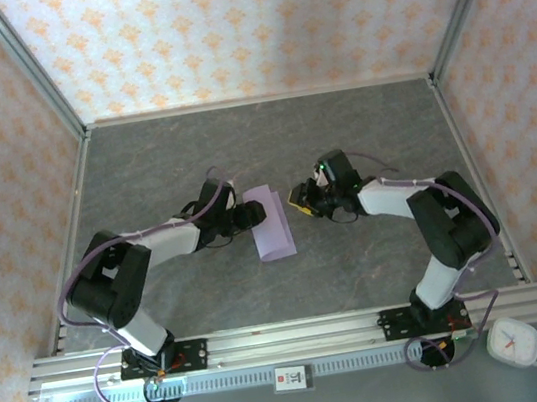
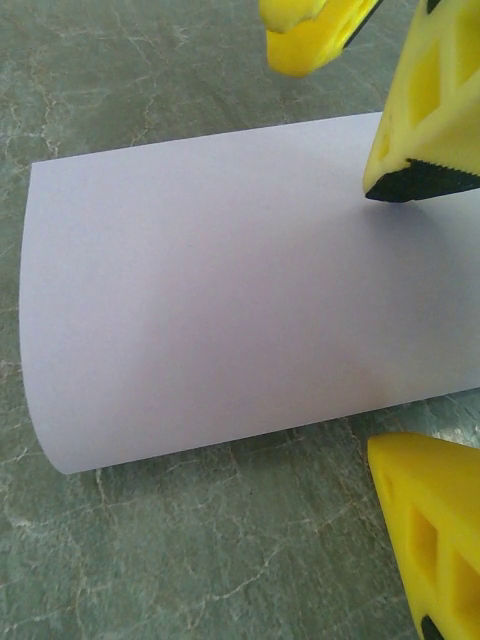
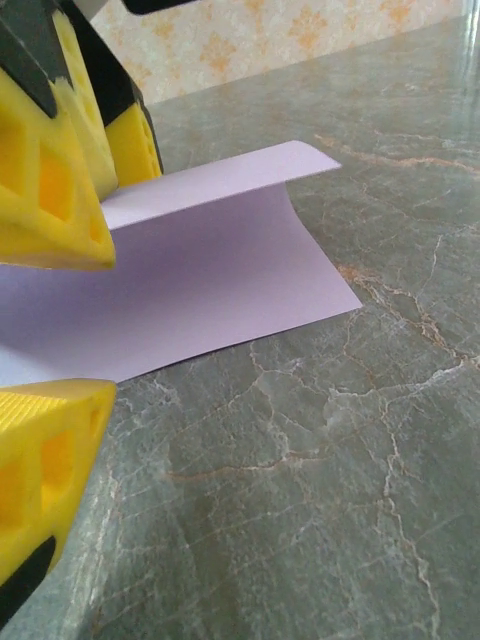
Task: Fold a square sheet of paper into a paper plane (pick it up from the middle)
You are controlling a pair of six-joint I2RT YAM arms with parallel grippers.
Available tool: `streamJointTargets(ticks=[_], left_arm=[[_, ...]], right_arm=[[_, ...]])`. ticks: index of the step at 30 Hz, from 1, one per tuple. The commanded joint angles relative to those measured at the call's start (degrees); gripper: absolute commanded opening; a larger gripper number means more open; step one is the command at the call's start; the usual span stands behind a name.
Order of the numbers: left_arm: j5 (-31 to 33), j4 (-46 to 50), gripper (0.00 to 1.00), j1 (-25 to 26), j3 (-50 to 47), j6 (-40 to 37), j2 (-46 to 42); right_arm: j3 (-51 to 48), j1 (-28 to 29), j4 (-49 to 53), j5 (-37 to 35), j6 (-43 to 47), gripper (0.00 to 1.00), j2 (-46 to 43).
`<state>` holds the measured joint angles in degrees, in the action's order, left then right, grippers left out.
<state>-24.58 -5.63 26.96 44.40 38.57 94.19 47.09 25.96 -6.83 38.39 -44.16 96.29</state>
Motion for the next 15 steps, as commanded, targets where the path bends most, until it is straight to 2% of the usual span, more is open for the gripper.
streamJointTargets(ticks=[1, 9, 15], left_arm=[[2.1, -1.1, 0.65, 0.8, -0.8, 1.3, -0.6], [3.6, -0.5, 0.65, 2.7, 1.0, 1.6, 1.1], [4.8, -0.4, 0.65, 3.3, 1.1, 2.1, 1.7]], right_arm=[[1.5, 0.2, -1.3, -0.3, 0.3, 0.32, 1.0], [1.5, 0.2, -2.0, 0.7, 0.4, 0.24, 2.0], [2.2, 0.5, -2.3, 1.9, 0.7, 0.21, 2.9]])
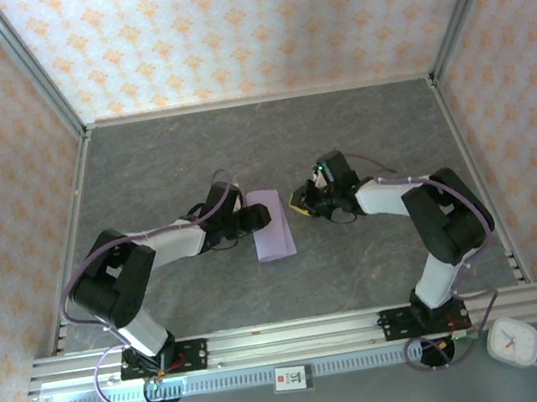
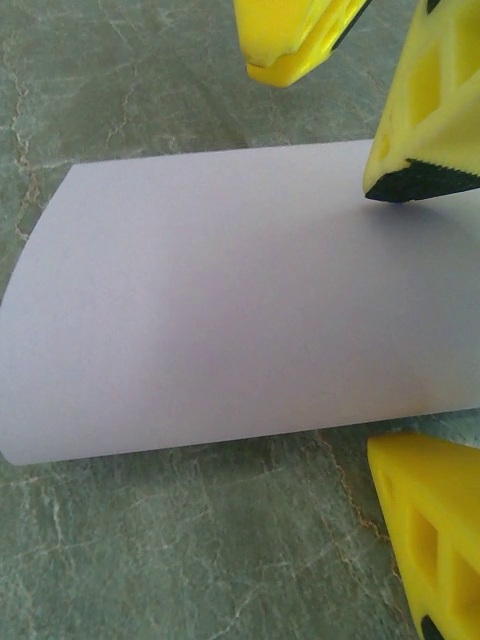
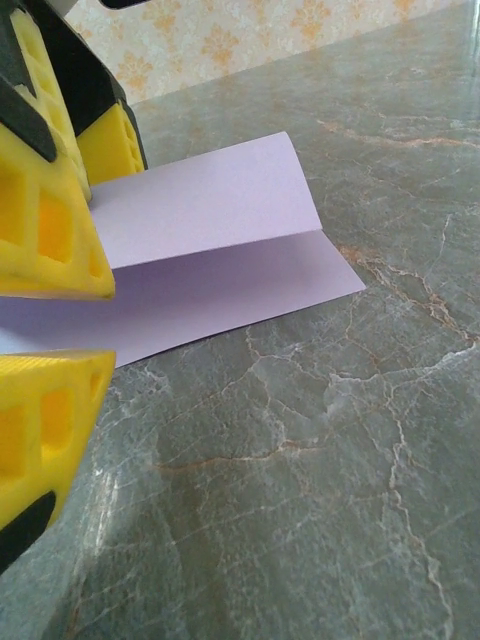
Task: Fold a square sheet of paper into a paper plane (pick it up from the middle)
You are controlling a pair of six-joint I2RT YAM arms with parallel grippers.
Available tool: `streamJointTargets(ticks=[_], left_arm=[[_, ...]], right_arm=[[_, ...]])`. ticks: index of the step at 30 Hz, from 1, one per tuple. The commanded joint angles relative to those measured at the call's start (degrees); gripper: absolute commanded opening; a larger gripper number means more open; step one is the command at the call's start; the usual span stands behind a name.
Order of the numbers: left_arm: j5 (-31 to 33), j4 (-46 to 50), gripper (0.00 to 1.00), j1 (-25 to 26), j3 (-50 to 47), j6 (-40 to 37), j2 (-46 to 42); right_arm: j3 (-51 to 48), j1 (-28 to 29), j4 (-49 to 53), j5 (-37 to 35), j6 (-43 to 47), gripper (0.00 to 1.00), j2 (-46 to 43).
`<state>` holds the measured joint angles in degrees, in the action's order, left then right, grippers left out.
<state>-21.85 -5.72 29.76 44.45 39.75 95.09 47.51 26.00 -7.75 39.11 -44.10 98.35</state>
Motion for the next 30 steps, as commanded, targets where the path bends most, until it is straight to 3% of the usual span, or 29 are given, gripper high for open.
streamJointTargets(ticks=[1, 30], left_arm=[[2.7, 0.0, 0.65, 0.6, 1.2, 1.2, 0.9], [10.7, 4.3, 0.66, 4.1, 4.9, 6.6, 3.8]], right_arm=[[2.1, 0.6, -1.4, 1.4, 0.8, 0.21, 1.0], [3.5, 1.3, -1.1, 3.2, 2.1, 0.15, 3.0]])
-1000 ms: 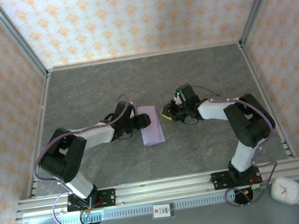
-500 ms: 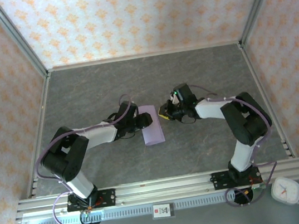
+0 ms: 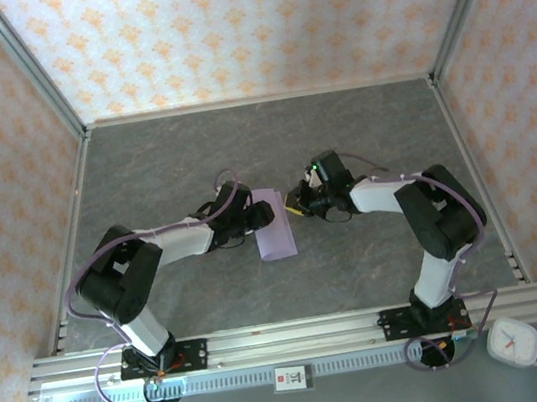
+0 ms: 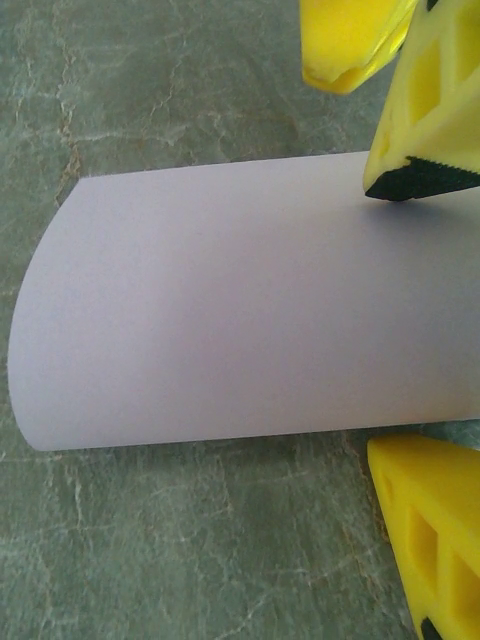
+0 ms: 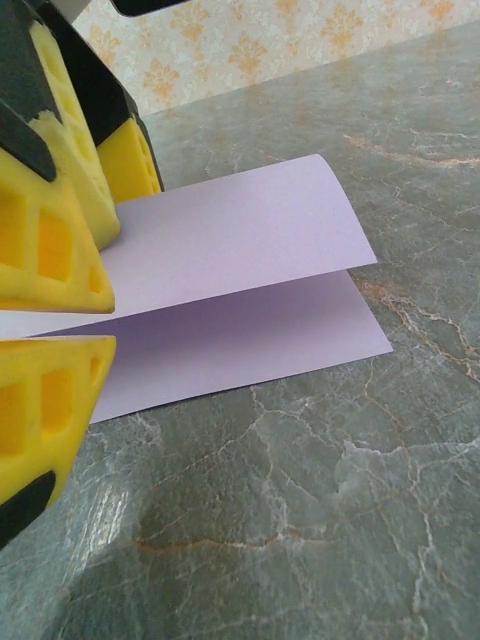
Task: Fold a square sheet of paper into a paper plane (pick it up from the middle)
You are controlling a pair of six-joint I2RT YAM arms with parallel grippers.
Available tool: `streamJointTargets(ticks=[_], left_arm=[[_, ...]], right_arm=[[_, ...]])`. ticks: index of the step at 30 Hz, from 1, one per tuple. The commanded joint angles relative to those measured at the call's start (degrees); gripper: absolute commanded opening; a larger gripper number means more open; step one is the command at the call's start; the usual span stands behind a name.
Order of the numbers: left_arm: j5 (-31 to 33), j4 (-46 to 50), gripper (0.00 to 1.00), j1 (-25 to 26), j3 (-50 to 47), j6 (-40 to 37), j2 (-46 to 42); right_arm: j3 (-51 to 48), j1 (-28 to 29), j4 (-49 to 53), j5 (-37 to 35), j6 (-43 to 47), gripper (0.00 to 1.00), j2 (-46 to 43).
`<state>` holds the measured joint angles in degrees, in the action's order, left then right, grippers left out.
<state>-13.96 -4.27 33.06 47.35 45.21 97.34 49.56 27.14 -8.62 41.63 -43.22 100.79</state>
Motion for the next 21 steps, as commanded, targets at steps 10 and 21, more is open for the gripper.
streamJointTargets(ticks=[10, 21], left_arm=[[3.4, 3.3, 0.66, 2.5, 3.5, 2.0, 2.5], [3.6, 4.1, 0.66, 3.0, 4.6, 1.8, 4.1]], right_arm=[[1.2, 0.2, -0.4, 0.9, 1.4, 0.13, 0.7], [0.4, 0.3, -0.2, 1.6, 1.5, 0.12, 0.6]])
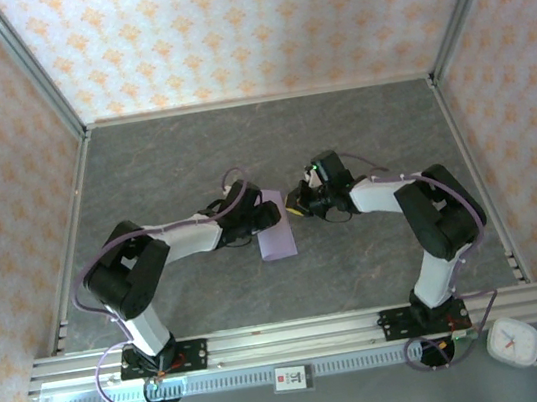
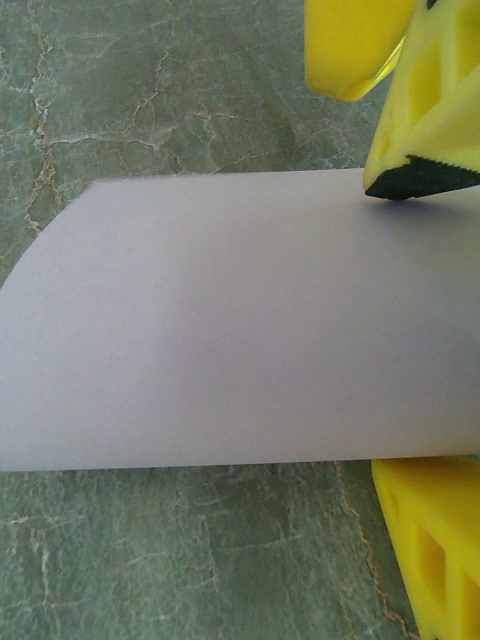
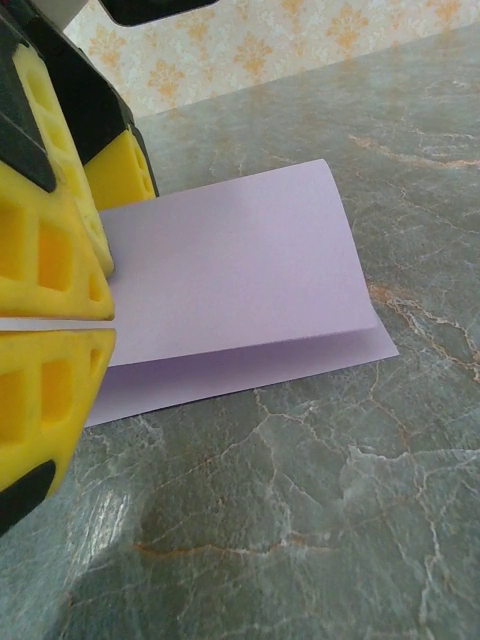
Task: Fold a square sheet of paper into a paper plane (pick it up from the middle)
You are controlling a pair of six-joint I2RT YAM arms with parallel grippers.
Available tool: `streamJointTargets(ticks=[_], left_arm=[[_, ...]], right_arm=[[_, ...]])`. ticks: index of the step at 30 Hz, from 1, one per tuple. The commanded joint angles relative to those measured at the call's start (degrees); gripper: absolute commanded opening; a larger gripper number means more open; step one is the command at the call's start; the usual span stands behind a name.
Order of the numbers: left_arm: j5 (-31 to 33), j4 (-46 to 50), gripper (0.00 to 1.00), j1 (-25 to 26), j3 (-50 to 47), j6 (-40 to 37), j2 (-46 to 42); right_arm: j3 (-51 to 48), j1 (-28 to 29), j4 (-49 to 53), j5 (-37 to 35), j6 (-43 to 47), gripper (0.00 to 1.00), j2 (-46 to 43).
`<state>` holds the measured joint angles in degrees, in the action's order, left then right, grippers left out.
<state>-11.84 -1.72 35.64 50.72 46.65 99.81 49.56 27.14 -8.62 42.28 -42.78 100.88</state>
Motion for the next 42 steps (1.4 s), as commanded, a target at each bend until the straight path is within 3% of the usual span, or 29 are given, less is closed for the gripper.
streamJointTargets(ticks=[1, 38, 42], left_arm=[[1.5, 1.6, 0.66, 0.4, 1.3, 0.5, 1.8], [1.3, 1.7, 0.67, 0.9, 1.9, 2.5, 2.1], [1.1, 0.5, 0.67, 0.8, 1.0, 3.7, 1.7]], right_arm=[[0.3, 0.3, -0.3, 1.0, 1.1, 0.12, 0.5], [-2.4, 2.1, 0.0, -0.4, 2.2, 0.09, 2.7], [-3.0, 1.4, 1.4, -1.4, 1.8, 0.18, -0.1]])
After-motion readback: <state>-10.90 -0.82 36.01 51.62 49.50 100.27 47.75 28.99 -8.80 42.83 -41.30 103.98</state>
